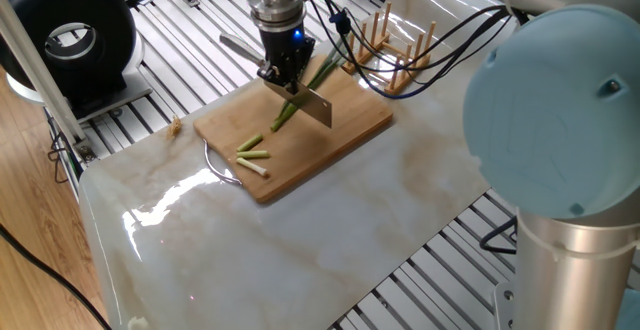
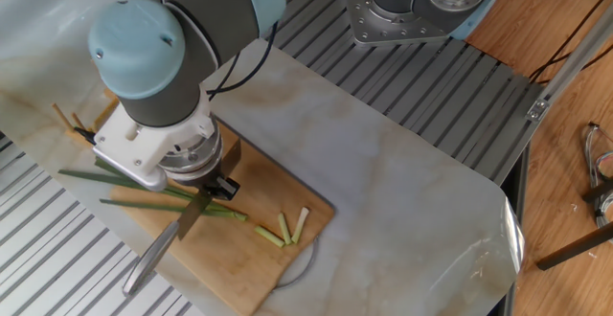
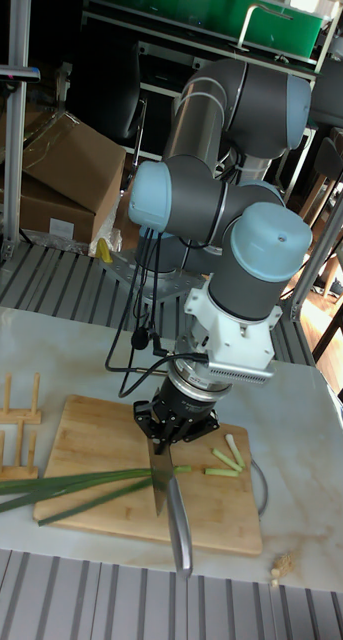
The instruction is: Chop the green garlic
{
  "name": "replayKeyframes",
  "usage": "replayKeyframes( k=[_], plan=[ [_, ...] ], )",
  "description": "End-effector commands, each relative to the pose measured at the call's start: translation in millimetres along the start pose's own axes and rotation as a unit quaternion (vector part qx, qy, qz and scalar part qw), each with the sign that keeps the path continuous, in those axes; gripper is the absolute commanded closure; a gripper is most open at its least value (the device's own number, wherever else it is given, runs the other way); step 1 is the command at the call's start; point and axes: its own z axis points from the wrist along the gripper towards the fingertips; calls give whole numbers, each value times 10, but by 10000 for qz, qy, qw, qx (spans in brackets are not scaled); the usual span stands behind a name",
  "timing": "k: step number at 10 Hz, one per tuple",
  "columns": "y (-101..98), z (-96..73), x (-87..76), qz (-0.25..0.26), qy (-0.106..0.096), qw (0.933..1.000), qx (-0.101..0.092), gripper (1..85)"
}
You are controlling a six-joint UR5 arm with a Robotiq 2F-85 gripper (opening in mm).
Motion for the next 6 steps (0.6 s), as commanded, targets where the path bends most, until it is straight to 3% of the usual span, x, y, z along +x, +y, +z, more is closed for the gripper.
replayKeyframes(
  k=[1, 6],
  plan=[
    [83, 14, -18, 58, -21, 9999, -122, 843],
    [217, 19, -41, 130, -23, 9997, -214, 843]
  ],
)
